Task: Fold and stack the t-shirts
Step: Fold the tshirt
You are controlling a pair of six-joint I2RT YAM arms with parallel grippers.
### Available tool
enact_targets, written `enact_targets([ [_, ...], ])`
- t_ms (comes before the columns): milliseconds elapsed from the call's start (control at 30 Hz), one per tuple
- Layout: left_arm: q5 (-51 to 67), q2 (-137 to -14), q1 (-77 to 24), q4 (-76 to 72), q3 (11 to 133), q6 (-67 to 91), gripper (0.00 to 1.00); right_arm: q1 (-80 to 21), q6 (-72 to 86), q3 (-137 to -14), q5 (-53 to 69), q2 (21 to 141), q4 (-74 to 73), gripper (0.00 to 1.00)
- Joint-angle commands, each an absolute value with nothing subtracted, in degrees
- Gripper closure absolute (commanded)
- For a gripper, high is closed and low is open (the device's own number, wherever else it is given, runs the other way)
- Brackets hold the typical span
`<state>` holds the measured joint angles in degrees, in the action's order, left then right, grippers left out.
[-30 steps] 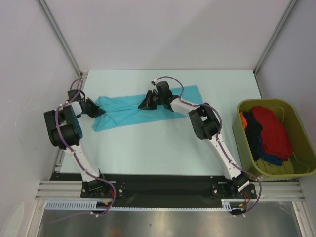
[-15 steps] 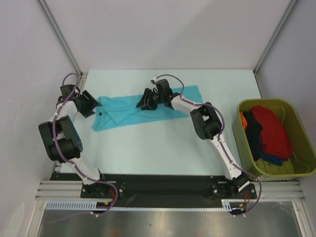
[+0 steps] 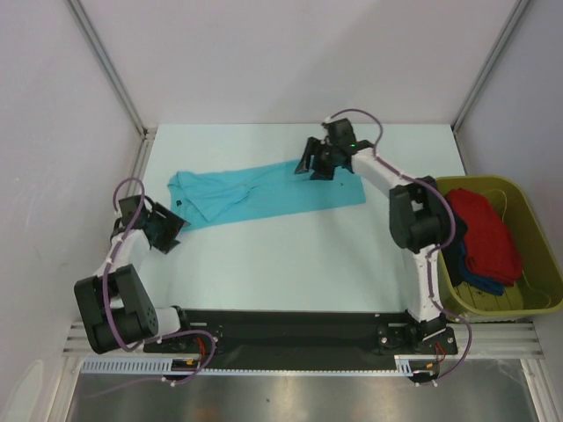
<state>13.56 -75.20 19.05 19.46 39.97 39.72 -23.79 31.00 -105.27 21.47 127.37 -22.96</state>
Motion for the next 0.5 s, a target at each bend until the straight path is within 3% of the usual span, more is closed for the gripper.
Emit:
enact_targets([
  [0, 10.21, -69.36, 22.05, 14.15, 34.9, 50.35, 0.3, -19.79, 32.6, -97.23, 7.85, 116.83, -29.87, 0.35],
  [133, 10.28, -70.13, 22.85, 9.67, 31.73, 53.0, 0.26, -17.84, 36.65, -85.71, -2.44, 110.22, -26.74, 0.36],
  [300, 10.9, -74.79, 23.38, 8.26, 32.61, 51.5, 0.22, -17.84, 40.6, -80.25, -6.76, 108.37, -26.19, 0.38],
  [467, 11.69, -77.6, 24.43, 6.07, 32.78, 51.42, 0.24, -16.53, 41.57, -75.68, -8.36, 107.49, -21.98, 0.41],
])
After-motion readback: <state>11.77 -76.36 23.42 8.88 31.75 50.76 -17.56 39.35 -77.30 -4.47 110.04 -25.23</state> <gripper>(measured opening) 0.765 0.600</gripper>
